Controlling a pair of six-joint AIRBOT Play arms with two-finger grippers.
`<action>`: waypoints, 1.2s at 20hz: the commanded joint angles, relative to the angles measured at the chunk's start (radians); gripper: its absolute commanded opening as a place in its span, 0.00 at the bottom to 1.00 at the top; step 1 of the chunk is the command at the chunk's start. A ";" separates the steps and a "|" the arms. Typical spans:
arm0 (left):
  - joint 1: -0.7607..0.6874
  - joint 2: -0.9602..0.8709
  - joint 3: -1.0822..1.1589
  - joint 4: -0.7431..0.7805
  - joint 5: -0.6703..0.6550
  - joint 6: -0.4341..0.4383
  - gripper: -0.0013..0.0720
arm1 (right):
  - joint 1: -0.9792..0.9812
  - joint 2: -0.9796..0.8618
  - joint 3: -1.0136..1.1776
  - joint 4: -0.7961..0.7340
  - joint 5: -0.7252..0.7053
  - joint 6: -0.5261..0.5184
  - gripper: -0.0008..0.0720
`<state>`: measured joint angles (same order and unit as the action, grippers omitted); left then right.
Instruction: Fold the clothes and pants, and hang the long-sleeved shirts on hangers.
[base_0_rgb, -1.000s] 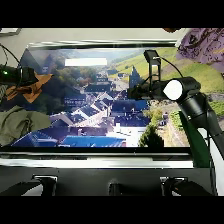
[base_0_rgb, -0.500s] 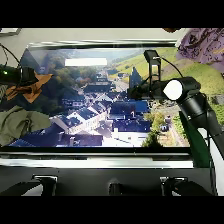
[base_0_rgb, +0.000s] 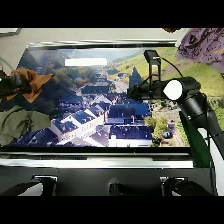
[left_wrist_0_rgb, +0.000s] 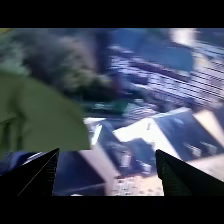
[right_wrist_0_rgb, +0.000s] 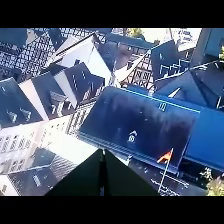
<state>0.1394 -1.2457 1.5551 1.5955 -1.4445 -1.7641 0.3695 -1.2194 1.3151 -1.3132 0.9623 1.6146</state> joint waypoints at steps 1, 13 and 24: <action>0.186 -0.004 -0.177 0.079 0.145 -0.063 1.00 | 0.001 0.001 0.001 0.000 0.008 0.000 0.06; 0.402 -0.265 -0.467 0.047 0.600 -0.148 1.00 | 0.001 0.001 0.001 0.000 0.012 0.000 0.06; 0.175 -0.074 -0.462 -0.239 0.465 -0.069 0.04 | 0.001 0.001 0.001 -0.005 0.078 0.031 0.10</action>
<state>0.4210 -1.4143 1.0924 1.5108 -0.9367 -1.8469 0.3695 -1.2194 1.3151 -1.3140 1.0225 1.6218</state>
